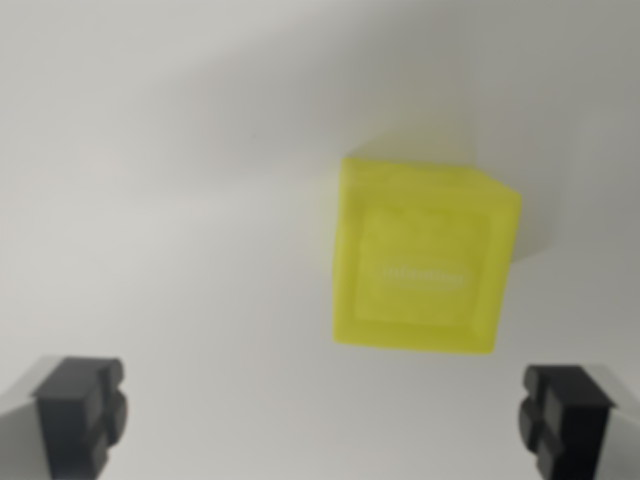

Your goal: Pick yellow cube

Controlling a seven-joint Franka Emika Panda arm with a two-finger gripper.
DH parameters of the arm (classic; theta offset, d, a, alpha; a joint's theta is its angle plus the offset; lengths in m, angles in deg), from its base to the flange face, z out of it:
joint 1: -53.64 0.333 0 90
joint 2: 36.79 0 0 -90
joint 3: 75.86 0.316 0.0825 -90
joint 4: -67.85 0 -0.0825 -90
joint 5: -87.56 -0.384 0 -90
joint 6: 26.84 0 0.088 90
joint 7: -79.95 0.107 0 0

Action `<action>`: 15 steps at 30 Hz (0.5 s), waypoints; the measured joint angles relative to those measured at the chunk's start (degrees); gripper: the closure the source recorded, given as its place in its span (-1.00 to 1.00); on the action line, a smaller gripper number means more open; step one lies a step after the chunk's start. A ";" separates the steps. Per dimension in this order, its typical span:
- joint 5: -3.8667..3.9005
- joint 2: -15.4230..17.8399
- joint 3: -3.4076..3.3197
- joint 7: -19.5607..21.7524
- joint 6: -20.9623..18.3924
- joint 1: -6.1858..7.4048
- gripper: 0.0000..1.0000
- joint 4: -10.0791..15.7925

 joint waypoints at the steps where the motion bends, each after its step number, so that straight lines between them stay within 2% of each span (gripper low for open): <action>1: -0.01 -0.21 0.00 0.05 0.22 -0.11 -1.00 -0.02; 15: -0.24 -3.34 0.00 0.74 3.12 -1.71 -1.00 -0.53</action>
